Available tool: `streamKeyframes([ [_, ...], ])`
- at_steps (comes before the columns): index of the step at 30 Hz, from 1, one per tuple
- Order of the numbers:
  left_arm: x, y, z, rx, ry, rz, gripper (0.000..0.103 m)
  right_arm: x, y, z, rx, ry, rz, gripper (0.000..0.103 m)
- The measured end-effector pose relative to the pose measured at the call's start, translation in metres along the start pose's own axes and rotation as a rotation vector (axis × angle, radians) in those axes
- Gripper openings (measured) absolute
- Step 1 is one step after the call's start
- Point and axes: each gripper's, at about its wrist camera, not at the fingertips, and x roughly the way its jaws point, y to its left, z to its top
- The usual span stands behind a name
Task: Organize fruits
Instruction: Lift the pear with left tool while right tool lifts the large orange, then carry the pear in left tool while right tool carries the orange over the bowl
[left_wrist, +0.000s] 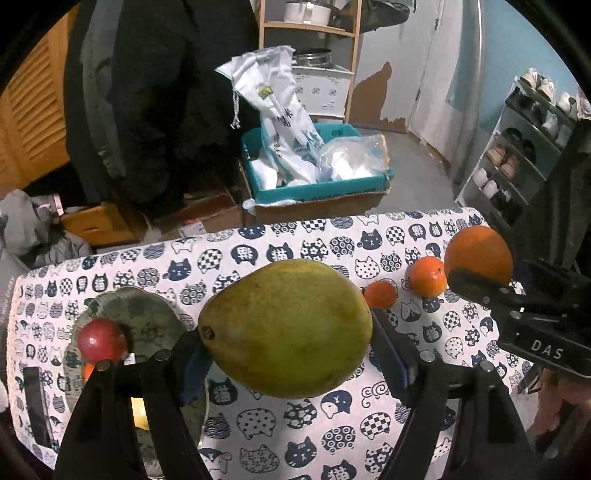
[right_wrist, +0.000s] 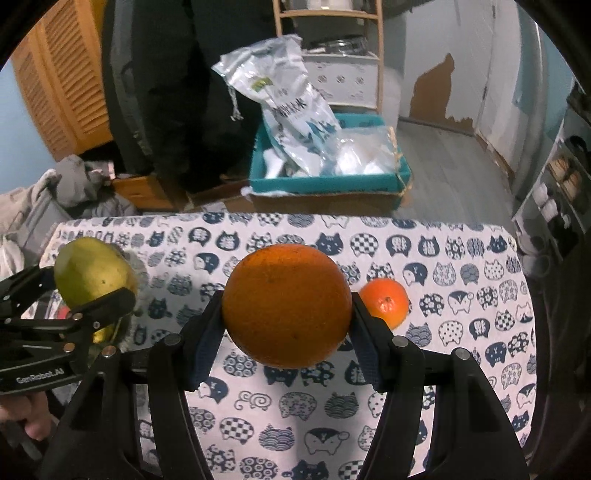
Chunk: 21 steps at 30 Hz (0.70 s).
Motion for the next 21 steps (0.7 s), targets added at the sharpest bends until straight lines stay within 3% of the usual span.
streamKeyframes([
  [21,-0.032,0.063,-0.012,-0.098,-0.039,0.064,0.08,0.003,0.073,0.02,-0.095,-0.015,0.086,0.064],
])
